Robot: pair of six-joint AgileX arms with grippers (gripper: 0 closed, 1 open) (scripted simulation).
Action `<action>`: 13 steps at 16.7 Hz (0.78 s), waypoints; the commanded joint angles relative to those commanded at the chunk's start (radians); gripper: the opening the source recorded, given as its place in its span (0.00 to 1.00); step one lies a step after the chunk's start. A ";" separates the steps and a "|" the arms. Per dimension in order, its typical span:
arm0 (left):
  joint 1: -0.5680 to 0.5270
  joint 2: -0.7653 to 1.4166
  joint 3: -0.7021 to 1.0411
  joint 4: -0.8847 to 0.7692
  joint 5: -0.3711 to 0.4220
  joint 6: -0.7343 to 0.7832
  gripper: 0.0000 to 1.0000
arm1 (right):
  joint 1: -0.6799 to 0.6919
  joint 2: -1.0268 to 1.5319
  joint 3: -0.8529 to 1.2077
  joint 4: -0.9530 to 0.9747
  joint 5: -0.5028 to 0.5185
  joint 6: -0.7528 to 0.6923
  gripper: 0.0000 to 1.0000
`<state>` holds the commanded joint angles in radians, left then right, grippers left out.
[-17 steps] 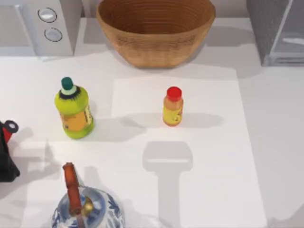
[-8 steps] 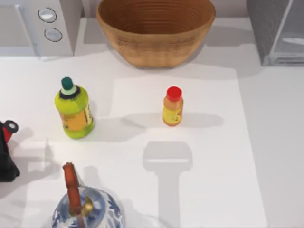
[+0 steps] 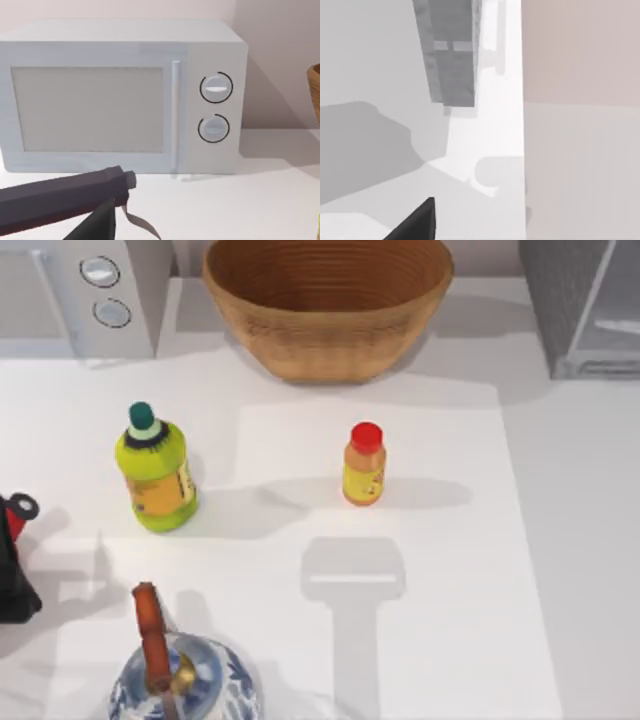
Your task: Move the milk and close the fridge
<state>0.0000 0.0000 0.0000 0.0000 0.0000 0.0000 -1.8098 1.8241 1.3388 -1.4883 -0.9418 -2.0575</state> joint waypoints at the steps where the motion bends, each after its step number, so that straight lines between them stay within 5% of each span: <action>1: 0.000 0.000 0.000 0.000 0.000 0.000 1.00 | 0.000 0.000 0.000 0.000 0.000 0.000 1.00; 7: 0.000 0.000 0.000 0.000 0.000 0.000 1.00 | 0.069 0.006 0.011 0.062 -0.003 0.067 1.00; 13: 0.000 0.000 0.000 0.000 0.000 0.000 1.00 | 0.394 0.025 0.059 0.400 0.013 0.471 1.00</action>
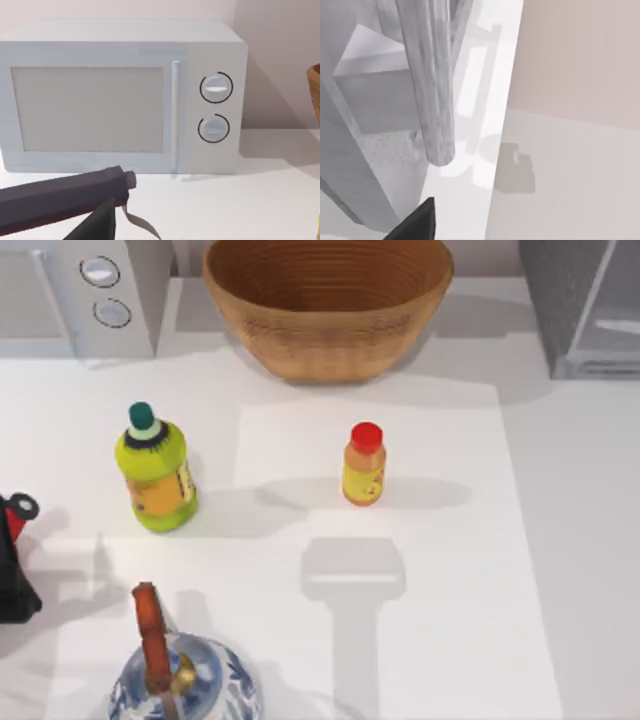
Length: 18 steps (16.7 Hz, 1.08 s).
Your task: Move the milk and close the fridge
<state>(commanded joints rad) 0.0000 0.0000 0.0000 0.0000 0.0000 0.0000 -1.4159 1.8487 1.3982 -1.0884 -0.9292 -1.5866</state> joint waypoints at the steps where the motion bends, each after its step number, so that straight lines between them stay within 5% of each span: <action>1: 0.000 0.000 0.000 0.000 0.000 0.000 1.00 | 0.061 0.002 0.003 0.076 0.010 0.095 1.00; 10: 0.000 0.000 0.000 0.000 0.000 0.000 1.00 | 0.444 -0.008 -0.064 0.684 0.141 0.838 1.00; 18: 0.000 0.000 0.000 0.000 0.000 0.000 1.00 | 0.476 -0.020 -0.093 0.777 0.167 0.933 1.00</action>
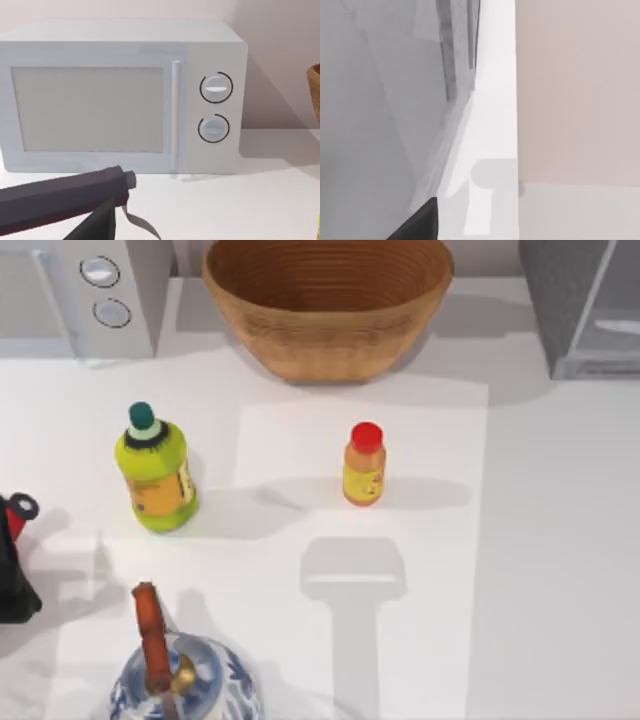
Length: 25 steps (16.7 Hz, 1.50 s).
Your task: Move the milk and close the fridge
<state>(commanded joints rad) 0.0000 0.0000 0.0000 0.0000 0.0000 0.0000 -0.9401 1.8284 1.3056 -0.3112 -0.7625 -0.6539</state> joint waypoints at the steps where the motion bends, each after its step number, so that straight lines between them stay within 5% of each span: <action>1: 0.000 0.000 0.000 0.000 0.000 0.000 1.00 | 0.002 0.000 -0.001 0.001 0.002 0.002 1.00; 6: 0.000 0.000 0.000 0.000 0.000 0.000 1.00 | 0.138 -0.020 -0.073 0.057 0.130 0.115 1.00; 17: 0.000 0.000 0.000 0.000 0.000 0.000 1.00 | 0.832 -0.179 -0.245 0.311 0.626 0.550 1.00; 25: 0.000 0.000 0.000 0.000 0.000 0.000 1.00 | 0.899 -0.204 -0.306 0.355 0.726 0.627 1.00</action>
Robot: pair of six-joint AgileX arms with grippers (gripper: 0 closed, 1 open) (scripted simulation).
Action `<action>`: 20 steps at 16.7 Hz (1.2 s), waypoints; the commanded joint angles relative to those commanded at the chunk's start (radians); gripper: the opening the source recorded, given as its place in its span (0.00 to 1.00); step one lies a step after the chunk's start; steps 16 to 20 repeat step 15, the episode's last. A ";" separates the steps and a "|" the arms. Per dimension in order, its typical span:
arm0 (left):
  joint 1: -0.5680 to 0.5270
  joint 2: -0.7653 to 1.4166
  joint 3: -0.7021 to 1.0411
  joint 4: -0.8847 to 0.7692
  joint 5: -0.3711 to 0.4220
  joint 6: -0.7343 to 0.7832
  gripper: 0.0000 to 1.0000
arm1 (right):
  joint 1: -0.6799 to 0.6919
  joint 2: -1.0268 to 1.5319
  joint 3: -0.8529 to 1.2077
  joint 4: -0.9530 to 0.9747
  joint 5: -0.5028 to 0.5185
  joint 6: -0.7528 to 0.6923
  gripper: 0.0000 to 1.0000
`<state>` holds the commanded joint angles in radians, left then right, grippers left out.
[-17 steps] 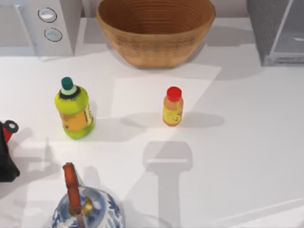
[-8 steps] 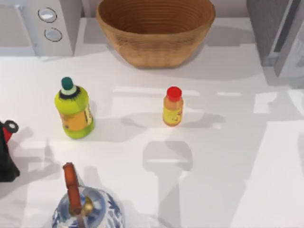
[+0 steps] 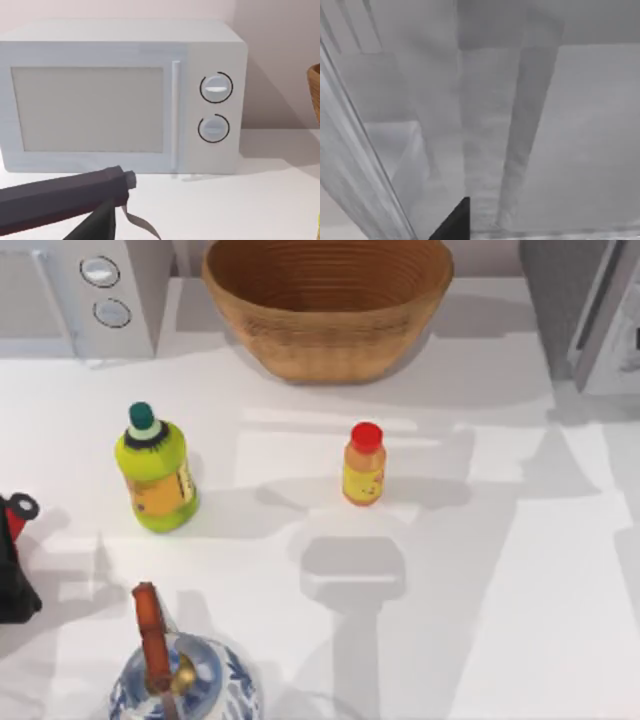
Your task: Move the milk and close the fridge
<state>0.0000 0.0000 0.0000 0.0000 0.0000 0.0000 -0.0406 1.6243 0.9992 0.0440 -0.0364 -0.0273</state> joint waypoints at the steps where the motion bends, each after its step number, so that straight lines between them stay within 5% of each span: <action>1: 0.000 0.000 0.000 0.000 0.000 0.000 1.00 | 0.000 0.002 0.002 0.000 0.000 0.000 1.00; 12: 0.000 0.000 0.000 0.000 0.000 0.000 1.00 | 0.002 0.314 0.412 -0.075 0.007 0.001 1.00; 20: 0.000 0.000 0.000 0.000 0.000 0.000 1.00 | 0.002 0.361 0.453 -0.092 0.007 0.003 1.00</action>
